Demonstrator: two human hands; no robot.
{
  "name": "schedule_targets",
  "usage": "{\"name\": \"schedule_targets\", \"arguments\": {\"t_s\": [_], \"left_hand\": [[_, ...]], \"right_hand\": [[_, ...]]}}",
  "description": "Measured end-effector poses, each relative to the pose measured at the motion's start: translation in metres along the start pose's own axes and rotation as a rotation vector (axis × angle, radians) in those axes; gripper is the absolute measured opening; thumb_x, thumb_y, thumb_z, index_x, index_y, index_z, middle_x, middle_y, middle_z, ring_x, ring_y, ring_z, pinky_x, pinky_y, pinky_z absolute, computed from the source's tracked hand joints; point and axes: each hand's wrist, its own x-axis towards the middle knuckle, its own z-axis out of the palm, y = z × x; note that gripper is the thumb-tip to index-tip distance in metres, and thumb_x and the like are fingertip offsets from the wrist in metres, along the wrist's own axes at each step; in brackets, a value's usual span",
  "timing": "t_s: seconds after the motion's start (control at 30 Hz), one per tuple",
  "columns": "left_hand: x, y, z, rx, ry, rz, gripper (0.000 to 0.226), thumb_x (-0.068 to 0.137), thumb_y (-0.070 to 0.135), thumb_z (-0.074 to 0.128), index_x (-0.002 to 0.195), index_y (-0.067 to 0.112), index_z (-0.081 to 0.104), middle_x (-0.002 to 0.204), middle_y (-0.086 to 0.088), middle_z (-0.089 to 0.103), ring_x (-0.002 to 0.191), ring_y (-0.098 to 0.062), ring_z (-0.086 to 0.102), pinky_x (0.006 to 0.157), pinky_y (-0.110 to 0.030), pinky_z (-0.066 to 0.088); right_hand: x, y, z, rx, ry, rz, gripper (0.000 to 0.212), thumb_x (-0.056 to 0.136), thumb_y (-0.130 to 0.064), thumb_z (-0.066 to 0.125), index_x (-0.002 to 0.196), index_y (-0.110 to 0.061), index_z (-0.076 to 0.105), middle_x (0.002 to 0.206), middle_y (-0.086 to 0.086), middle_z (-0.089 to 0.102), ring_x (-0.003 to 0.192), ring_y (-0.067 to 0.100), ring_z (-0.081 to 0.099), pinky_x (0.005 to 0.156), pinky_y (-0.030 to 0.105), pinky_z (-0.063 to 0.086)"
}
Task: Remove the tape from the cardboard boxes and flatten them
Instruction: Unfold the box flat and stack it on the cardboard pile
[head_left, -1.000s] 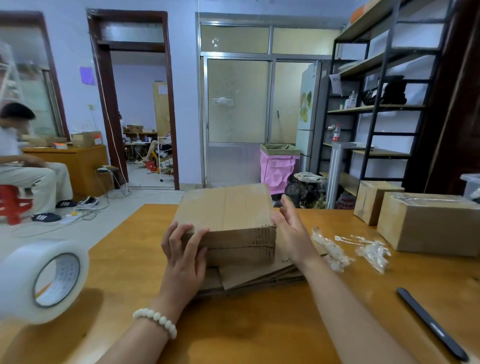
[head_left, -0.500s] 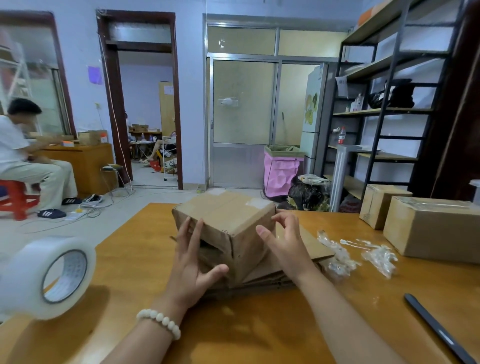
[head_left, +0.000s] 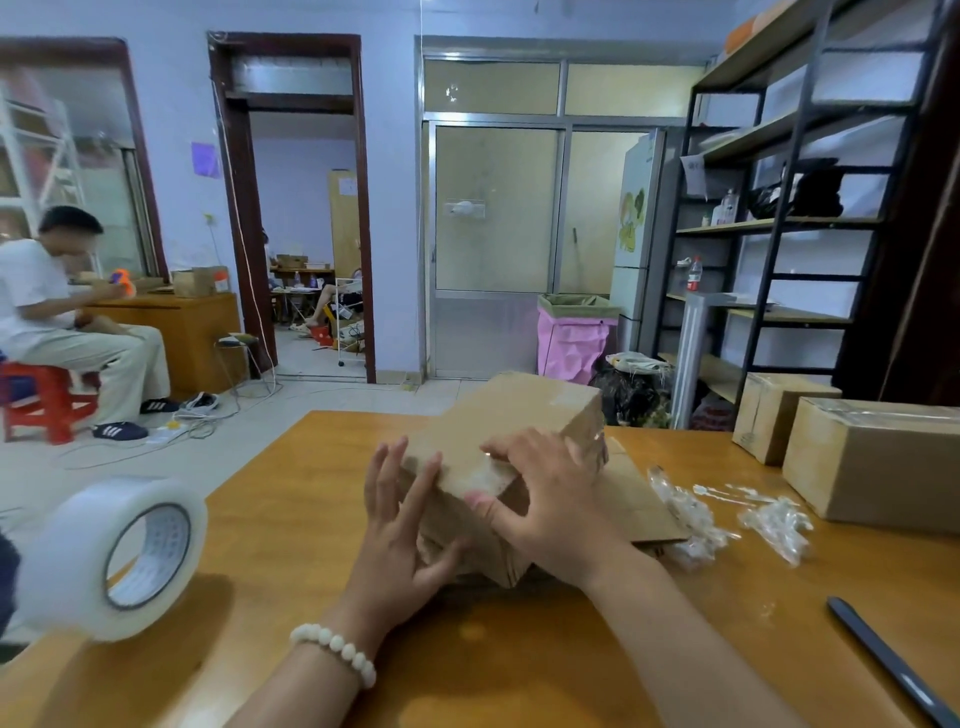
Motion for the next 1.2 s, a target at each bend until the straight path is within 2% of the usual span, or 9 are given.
{"name": "schedule_targets", "arguments": {"t_s": [0.1, 0.2, 0.33, 0.53, 0.67, 0.83, 1.03, 1.1, 1.2], "left_hand": [[-0.002, 0.003, 0.002, 0.062, -0.065, 0.042, 0.099, 0.08, 0.077, 0.052, 0.155, 0.031, 0.006, 0.162, -0.01, 0.003, 0.148, -0.039, -0.007, 0.111, -0.07, 0.013], [-0.002, 0.006, 0.009, 0.099, -0.053, 0.042, 0.106, 0.076, 0.082, 0.052, 0.155, 0.027, 0.007, 0.16, -0.017, 0.004, 0.147, -0.045, -0.007, 0.108, -0.075, 0.014], [-0.001, 0.011, 0.016, 0.112, -0.035, 0.032, 0.102, 0.074, 0.083, 0.051, 0.151, 0.026, 0.013, 0.159, -0.02, 0.002, 0.146, -0.046, -0.008, 0.114, -0.067, 0.008], [-0.002, 0.013, 0.019, 0.109, -0.071, 0.002, 0.108, 0.071, 0.086, 0.052, 0.148, 0.021, 0.013, 0.16, -0.016, -0.006, 0.145, -0.048, -0.011, 0.116, -0.059, 0.001], [-0.002, 0.014, 0.019, 0.115, -0.084, -0.02, 0.109, 0.071, 0.085, 0.053, 0.15, 0.025, 0.009, 0.16, -0.017, -0.008, 0.145, -0.049, -0.012, 0.113, -0.059, -0.003], [-0.001, 0.016, 0.017, 0.06, -0.09, -0.076, 0.109, 0.068, 0.086, 0.053, 0.152, 0.041, 0.001, 0.161, -0.007, -0.012, 0.145, -0.043, -0.018, 0.112, -0.049, -0.007], [0.0, 0.012, 0.016, -0.04, -0.102, -0.147, 0.11, 0.063, 0.089, 0.055, 0.148, 0.049, -0.003, 0.158, 0.009, -0.022, 0.148, -0.032, -0.017, 0.114, -0.045, -0.002], [0.001, 0.011, 0.014, -0.089, -0.116, -0.198, 0.109, 0.059, 0.09, 0.057, 0.143, 0.057, -0.005, 0.156, 0.017, -0.025, 0.149, -0.029, -0.015, 0.116, -0.049, 0.012], [0.003, 0.014, 0.012, -0.111, -0.135, -0.211, 0.107, 0.054, 0.092, 0.057, 0.139, 0.062, -0.001, 0.154, 0.023, -0.025, 0.15, -0.026, -0.009, 0.112, -0.041, 0.02]], "right_hand": [[0.006, -0.002, -0.001, -0.071, -0.005, -0.017, 0.071, 0.079, -0.066, 0.031, 0.127, -0.02, 0.056, 0.104, -0.011, 0.048, 0.098, 0.007, 0.036, 0.093, 0.032, 0.031], [0.008, -0.002, -0.005, 0.02, -0.024, 0.04, 0.058, 0.086, -0.056, 0.045, 0.127, -0.016, 0.058, 0.101, -0.008, 0.049, 0.098, 0.01, 0.039, 0.088, 0.025, 0.033], [0.012, -0.001, -0.016, 0.096, -0.07, 0.189, 0.03, 0.095, -0.023, 0.055, 0.123, -0.017, 0.06, 0.101, -0.004, 0.055, 0.104, 0.011, 0.044, 0.09, 0.02, 0.033], [0.017, -0.002, -0.016, -0.032, -0.072, 0.345, 0.029, 0.097, -0.024, 0.051, 0.121, -0.015, 0.063, 0.116, 0.006, 0.049, 0.118, 0.021, 0.037, 0.096, 0.026, 0.029], [0.019, -0.005, -0.019, -0.002, -0.059, 0.37, 0.016, 0.094, -0.023, 0.056, 0.095, -0.013, 0.069, 0.099, 0.001, 0.046, 0.108, 0.021, 0.045, 0.08, 0.024, 0.03], [0.024, -0.01, -0.013, -0.096, -0.107, 0.334, 0.016, 0.099, -0.018, 0.045, 0.095, -0.013, 0.06, 0.102, 0.002, 0.047, 0.106, 0.019, 0.042, 0.077, 0.023, 0.026], [0.015, -0.005, -0.028, 0.416, -0.17, 0.324, 0.015, 0.101, -0.017, 0.042, 0.093, -0.014, 0.055, 0.095, -0.001, 0.058, 0.093, 0.014, 0.053, 0.077, 0.021, 0.038], [0.009, 0.002, -0.033, 0.62, -0.129, 0.318, 0.016, 0.1, -0.014, 0.043, 0.092, -0.015, 0.056, 0.087, -0.006, 0.062, 0.086, 0.003, 0.057, 0.079, 0.014, 0.042], [-0.005, 0.015, -0.03, 0.894, -0.029, 0.334, 0.011, 0.095, -0.013, 0.047, 0.089, -0.011, 0.056, 0.076, -0.004, 0.061, 0.078, 0.008, 0.058, 0.077, 0.019, 0.045]]}}
